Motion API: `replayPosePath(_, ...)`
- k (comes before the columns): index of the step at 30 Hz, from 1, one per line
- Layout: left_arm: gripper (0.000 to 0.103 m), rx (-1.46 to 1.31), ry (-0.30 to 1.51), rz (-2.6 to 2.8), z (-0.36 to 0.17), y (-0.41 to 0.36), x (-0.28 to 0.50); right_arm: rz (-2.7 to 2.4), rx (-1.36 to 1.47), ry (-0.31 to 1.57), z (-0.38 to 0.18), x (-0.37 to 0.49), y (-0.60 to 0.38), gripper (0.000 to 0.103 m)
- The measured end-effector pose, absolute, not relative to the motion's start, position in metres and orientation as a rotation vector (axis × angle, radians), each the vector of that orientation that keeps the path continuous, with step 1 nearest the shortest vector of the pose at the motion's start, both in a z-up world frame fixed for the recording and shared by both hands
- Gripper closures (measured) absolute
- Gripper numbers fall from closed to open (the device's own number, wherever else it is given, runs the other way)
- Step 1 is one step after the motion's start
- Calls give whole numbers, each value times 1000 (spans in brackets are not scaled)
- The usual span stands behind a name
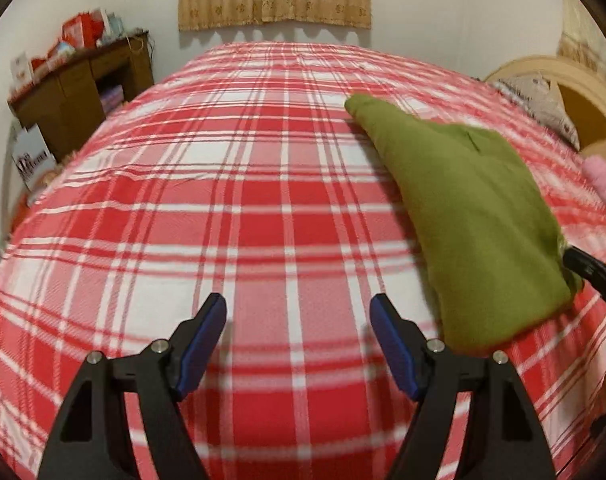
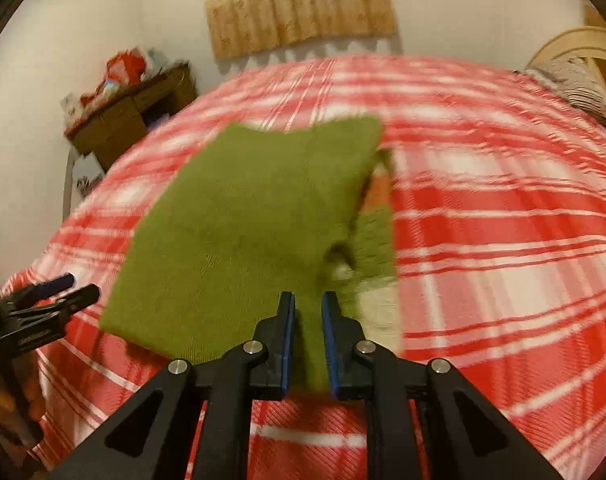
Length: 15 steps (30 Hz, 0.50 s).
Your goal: Fold small clothes
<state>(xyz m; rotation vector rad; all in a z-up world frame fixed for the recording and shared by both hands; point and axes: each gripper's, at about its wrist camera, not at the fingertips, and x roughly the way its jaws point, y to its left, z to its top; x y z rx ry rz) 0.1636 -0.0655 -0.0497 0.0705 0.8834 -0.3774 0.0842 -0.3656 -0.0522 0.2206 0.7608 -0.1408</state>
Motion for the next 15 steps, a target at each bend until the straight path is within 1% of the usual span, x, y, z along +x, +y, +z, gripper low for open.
replayPosePath(1, 26, 37, 892, -394, -48, -66, 170, -153, 226, 727, -44, 79, -369, 49)
replayPosePath(2, 26, -12, 903, -420, -46, -68, 178, -160, 240, 695, -36, 75, -375, 29)
replayPosePath(3, 26, -65, 914, -453, -44, -70, 186, -161, 269, 659, -29, 73, -383, 6)
replayPosePath(5, 26, -147, 931, -528, -41, -81, 202, -151, 325, 609, -20, 76, -400, 6)
replayPosePath(8, 26, -174, 925, -570, -37, -103, 218, -147, 366, 646, -22, 103, -420, 6)
replayPosePath(15, 26, -116, 953, -621, -45, -168, 246, -92, 439, 740, -57, 177, -448, 6)
